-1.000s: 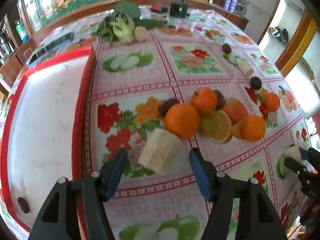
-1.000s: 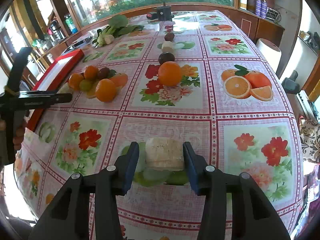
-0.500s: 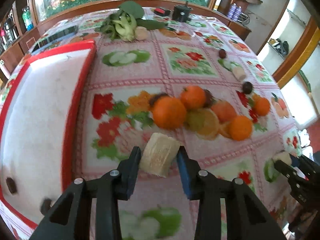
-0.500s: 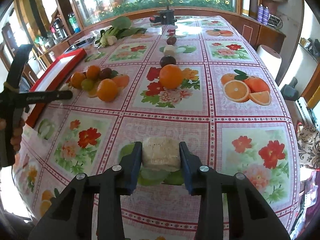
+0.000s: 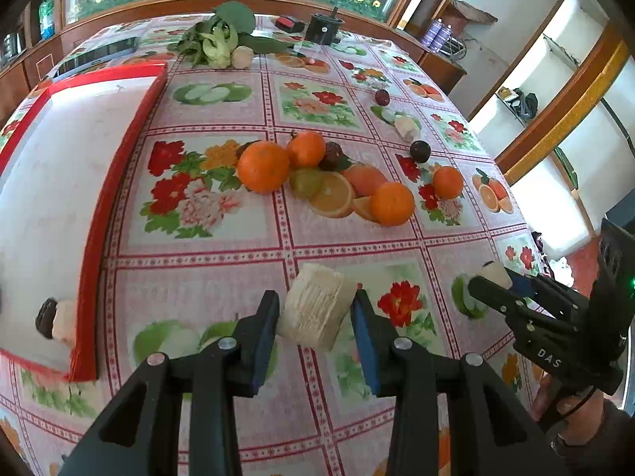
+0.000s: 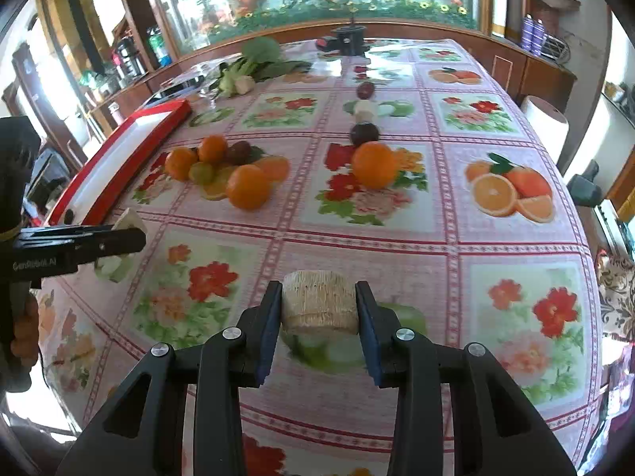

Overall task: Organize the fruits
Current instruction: 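Carry both held white chunks over the white red-rimmed tray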

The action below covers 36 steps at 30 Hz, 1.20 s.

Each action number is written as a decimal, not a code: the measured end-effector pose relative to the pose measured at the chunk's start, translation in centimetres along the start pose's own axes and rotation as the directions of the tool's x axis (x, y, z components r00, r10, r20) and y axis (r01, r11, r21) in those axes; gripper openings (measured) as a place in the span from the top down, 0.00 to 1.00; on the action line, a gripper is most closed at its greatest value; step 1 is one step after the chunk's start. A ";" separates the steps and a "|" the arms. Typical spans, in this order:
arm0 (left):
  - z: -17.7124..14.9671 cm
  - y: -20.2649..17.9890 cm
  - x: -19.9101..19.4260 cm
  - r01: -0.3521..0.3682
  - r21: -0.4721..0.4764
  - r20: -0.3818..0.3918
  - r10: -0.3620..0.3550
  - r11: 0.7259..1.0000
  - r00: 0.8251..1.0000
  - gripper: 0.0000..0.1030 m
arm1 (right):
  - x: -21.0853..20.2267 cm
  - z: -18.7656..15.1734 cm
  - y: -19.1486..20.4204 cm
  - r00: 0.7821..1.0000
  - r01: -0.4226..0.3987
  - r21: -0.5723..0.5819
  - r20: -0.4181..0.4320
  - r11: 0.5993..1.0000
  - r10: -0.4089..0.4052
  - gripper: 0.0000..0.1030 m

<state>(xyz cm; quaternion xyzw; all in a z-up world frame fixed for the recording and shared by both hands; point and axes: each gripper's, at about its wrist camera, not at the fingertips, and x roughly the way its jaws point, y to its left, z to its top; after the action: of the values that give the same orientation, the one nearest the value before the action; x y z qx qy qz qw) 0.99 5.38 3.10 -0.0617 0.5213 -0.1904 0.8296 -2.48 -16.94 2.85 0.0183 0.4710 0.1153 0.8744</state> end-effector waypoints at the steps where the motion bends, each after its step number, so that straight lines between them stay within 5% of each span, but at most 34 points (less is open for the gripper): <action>1: -0.2 0.1 -0.2 -0.001 -0.002 0.006 0.001 1.000 1.000 0.61 | 0.1 0.1 0.3 1.000 -0.005 -0.005 -0.001 1.000 0.005 0.66; 14: -0.9 4.6 -3.9 -0.060 -0.057 0.058 0.064 0.997 0.996 0.61 | 2.3 3.1 7.3 0.999 -0.036 -0.157 -0.026 0.987 0.032 0.66; 23: -2.2 3.5 -2.2 -0.012 0.001 -0.005 0.012 1.000 1.000 0.61 | 2.4 2.8 5.1 0.998 -0.010 -0.090 -0.057 0.996 0.005 0.59; 26: -2.5 3.1 -1.6 -0.019 0.019 -0.019 0.019 1.000 1.000 0.61 | 1.6 2.1 5.1 0.997 -0.071 -0.076 -0.049 0.995 0.067 0.58; 28: -2.8 2.8 -1.2 -0.028 0.031 -0.028 0.029 0.999 0.999 0.61 | 1.3 1.5 5.6 0.994 -0.104 -0.100 -0.046 0.990 0.100 0.44; 36: -3.2 2.8 -0.9 -0.038 0.022 -0.037 0.038 0.999 0.999 0.61 | 0.9 0.5 8.1 0.970 -0.239 -0.181 -0.085 0.954 0.227 0.43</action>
<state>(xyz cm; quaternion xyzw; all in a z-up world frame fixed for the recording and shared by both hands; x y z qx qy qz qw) -1.53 8.61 1.57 -0.0395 0.5356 -0.1812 0.8239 -3.09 -8.79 3.49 -0.0133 0.4798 0.2624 0.8371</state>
